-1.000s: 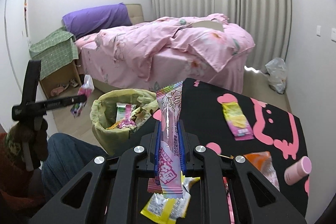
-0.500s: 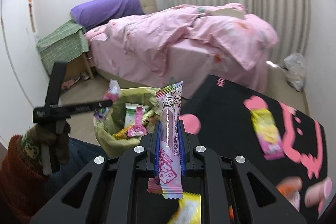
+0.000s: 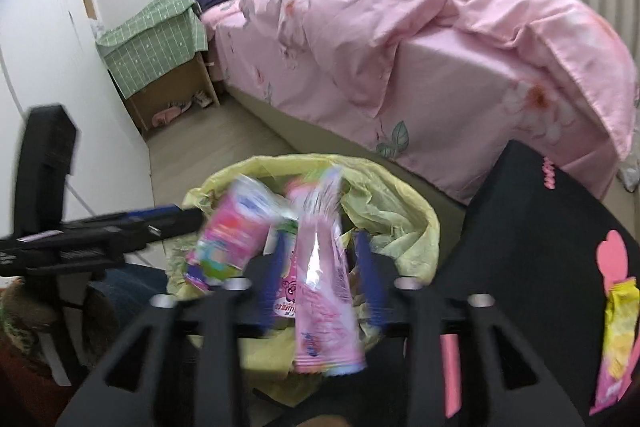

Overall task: Collect trash
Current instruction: 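Carry the Kleenex pack and stick wrapper over the yellow bin and open both tools, then move the left tool back to the table and grasp the yellow potato-chip bag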

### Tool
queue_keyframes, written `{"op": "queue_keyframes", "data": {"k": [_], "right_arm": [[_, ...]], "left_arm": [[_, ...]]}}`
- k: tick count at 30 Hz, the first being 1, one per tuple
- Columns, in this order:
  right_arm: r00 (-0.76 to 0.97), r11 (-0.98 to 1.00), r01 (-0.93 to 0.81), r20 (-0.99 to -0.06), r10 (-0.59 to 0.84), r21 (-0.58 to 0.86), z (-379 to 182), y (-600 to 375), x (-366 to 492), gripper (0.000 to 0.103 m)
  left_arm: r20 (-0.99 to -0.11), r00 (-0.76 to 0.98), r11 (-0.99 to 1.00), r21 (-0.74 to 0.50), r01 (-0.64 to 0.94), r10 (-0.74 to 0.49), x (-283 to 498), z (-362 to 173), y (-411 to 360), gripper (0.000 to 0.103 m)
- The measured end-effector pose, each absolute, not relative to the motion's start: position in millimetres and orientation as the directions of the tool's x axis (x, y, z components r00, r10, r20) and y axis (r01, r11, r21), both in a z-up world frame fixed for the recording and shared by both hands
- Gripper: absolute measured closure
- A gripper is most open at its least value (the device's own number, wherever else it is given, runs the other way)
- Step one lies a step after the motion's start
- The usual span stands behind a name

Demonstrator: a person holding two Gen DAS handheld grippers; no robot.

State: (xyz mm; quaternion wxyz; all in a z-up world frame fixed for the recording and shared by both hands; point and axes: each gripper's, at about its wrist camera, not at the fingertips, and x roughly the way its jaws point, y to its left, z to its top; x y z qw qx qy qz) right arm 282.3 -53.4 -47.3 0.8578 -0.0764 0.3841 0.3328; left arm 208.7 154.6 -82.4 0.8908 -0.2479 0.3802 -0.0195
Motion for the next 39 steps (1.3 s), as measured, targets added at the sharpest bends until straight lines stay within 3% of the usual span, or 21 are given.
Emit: {"op": "queue_keyframes", "data": {"k": [4, 10, 16, 18, 21, 26, 31, 39], "right_arm": [[0.468, 0.767, -0.623, -0.712, 0.523, 0.153, -51, -54, 286, 0.045], [0.539, 0.804, -0.578, -0.676, 0.502, 0.136, -35, -88, 264, 0.045], [0.647, 0.856, -0.511, -0.619, 0.445, 0.081, -3, -156, 212, 0.043], [0.679, 0.87, -0.487, -0.595, 0.43, 0.073, 4, -183, 191, 0.035], [0.732, 0.894, -0.445, -0.556, 0.395, 0.049, 9, -225, 154, 0.034], [0.745, 0.939, -0.343, -0.617, 0.254, -0.027, 0, -283, 105, 0.033], [0.786, 0.973, -0.228, -0.596, 0.163, -0.035, -7, -332, 71, 0.033], [0.805, 0.995, -0.084, -0.585, 0.104, 0.061, -23, -390, 53, 0.033]], "left_arm": [[-0.646, 0.738, 0.866, -0.467, -0.177, -0.198, 201, -73, 160, 0.032], [-0.597, 0.793, 0.895, -0.41, -0.174, -0.12, 181, -49, 155, 0.032], [-0.578, 0.796, 0.91, -0.405, -0.085, -0.182, 167, -37, 127, 0.032], [-0.577, 0.788, 0.914, -0.404, -0.046, -0.215, 164, -36, 112, 0.032], [-0.584, 0.765, 0.92, -0.39, 0.028, -0.271, 160, -35, 82, 0.032], [-0.596, 0.734, 0.928, -0.35, 0.128, -0.326, 154, -33, 34, 0.032], [-0.614, 0.685, 0.918, -0.311, 0.247, -0.392, 151, -32, -14, 0.032], [-0.627, 0.565, 0.843, -0.367, 0.392, -0.536, 197, -39, -94, 0.031]]}}
